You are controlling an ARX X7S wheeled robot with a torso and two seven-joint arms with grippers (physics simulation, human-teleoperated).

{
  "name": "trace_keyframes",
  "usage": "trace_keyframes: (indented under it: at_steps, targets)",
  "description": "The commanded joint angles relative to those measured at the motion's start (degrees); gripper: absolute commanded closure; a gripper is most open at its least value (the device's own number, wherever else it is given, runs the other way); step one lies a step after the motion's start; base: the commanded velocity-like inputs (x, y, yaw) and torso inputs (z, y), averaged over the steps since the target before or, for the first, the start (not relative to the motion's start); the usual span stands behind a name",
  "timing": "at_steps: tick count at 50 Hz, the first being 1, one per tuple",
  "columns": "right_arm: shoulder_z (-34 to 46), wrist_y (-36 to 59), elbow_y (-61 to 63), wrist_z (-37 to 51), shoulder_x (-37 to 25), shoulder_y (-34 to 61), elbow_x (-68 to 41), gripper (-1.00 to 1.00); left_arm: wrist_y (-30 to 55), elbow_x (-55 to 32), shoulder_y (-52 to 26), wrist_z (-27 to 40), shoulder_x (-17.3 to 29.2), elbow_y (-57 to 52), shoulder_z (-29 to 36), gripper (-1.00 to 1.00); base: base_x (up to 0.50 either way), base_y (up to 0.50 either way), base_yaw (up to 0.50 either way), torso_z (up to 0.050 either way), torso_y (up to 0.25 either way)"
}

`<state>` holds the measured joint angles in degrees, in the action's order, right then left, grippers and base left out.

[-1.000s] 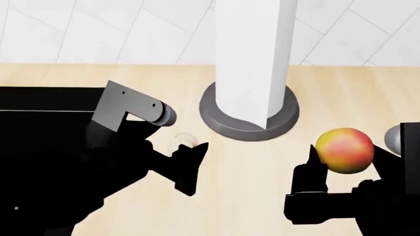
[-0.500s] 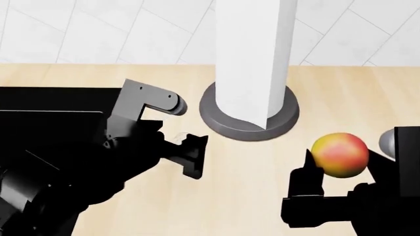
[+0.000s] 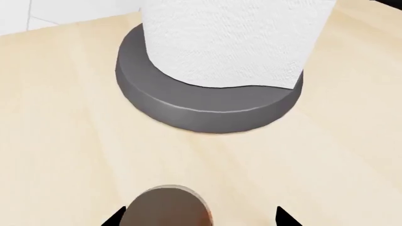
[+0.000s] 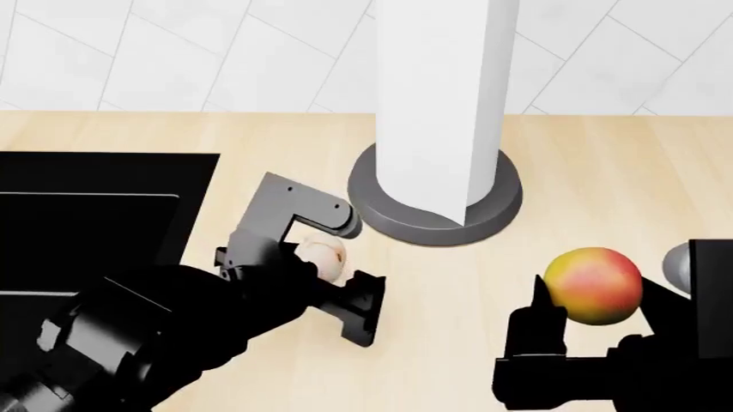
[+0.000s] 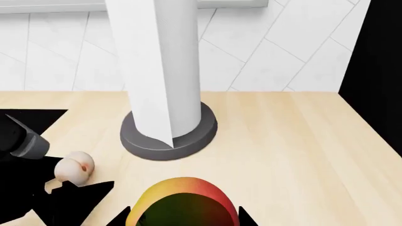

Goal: There is a mixed pile of frozen fruits and vegetables on the counter. Locate all the frozen vegetables and place the items in a bowl on the counter. Take all the frozen fruits and defrost them in a running sink.

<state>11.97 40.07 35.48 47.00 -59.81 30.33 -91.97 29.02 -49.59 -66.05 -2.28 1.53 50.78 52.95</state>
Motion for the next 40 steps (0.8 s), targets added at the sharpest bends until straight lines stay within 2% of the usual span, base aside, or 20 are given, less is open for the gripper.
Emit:
trace_keyframes:
  at_steps: [1,8,9,17,21,34,40]
  targets:
    - [-1.3,-0.9,0.5,-1.0,-0.3,-1.9,1.4,1.00,-7.7,-13.9,-2.5,-0.7,-1.5,9.7,16.9,-1.00,0.00,0.00,0.00,0.000,0.000]
    - [-1.2,-0.9,0.4,-1.1,-0.2,-1.9,1.5,1.00,-11.5,-23.3,-4.5,0.6,-1.5,10.4,27.1,-1.00,0.00,0.00,0.00,0.000,0.000]
    - [-1.3,-0.9,0.5,-1.0,-0.2,-2.0,1.4,1.00,-11.9,-24.0,-4.7,0.9,-1.5,10.3,27.9,1.00,0.00,0.00,0.00,0.000,0.000]
    - [-1.4,-0.8,0.7,-0.8,-0.4,-1.6,1.0,1.00,-12.9,-26.2,-5.6,2.9,-1.2,8.3,31.4,1.00,0.00,0.00,0.00,0.000,0.000]
    - [-1.3,-0.8,0.8,-0.6,-0.2,-1.5,0.9,1.00,-13.3,-27.0,-5.5,5.6,1.6,3.8,30.4,1.00,0.00,0.00,0.00,0.000,0.000]
    - [-0.8,0.1,1.0,-0.2,0.2,1.4,0.7,1.00,-13.3,-30.3,-8.1,24.4,24.4,-34.3,25.7,1.00,0.00,0.00,0.00,0.000,0.000]
    - [-1.3,-0.5,1.2,-1.1,0.1,0.8,1.9,1.00,-13.9,-30.4,-7.4,32.3,33.4,-48.8,24.7,1.00,0.00,0.00,0.00,0.000,0.000]
